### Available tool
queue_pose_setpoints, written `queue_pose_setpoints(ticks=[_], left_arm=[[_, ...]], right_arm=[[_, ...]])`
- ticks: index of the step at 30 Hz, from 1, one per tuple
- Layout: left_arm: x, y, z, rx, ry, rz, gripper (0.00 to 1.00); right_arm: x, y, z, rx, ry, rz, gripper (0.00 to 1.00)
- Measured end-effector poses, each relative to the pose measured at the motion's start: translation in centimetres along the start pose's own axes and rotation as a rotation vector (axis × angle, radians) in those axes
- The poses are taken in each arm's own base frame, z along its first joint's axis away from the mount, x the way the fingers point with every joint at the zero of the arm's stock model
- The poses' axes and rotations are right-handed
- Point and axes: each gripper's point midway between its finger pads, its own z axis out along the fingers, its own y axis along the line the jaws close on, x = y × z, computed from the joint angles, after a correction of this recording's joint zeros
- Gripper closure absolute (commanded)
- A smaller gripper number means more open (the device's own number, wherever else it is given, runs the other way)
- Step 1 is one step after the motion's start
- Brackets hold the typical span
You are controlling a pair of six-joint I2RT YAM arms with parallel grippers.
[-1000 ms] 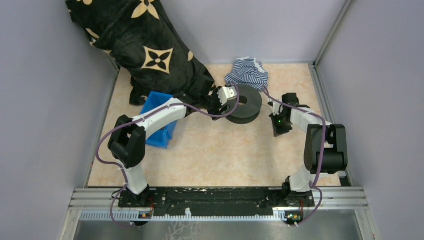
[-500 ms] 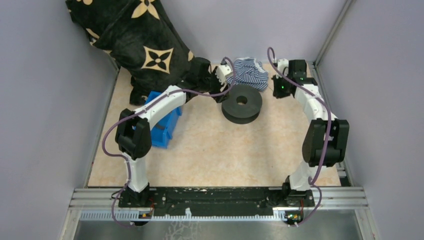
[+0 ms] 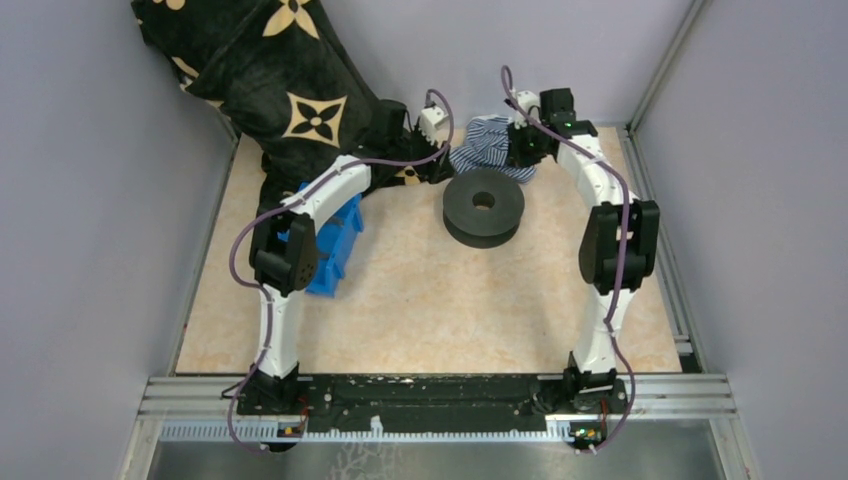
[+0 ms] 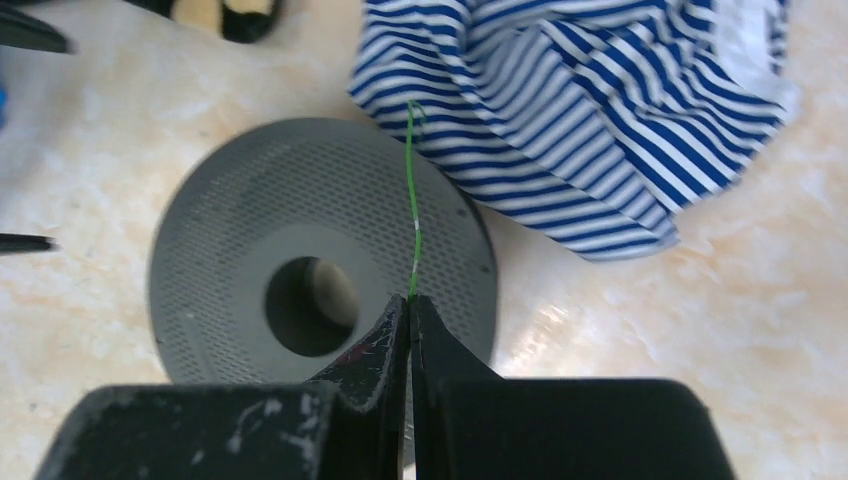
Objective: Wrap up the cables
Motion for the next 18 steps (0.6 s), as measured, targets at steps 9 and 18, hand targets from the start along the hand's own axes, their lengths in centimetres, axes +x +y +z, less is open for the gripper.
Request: queue_pose_setpoints(ticks=[9,18], left_arm=[[1.0,2.9,-0.9,0.000,-0.030,-0.092,0.27],[6.9,3.9,-3.1,-0.067,0.045,-0.337,0.27]], right_arm=[[-0.4,7.2,3.3,-0.142,0.035,-0.049,1.00],[0.0,13.2,4.6,-0.233,0.059,-0.066,1.00]])
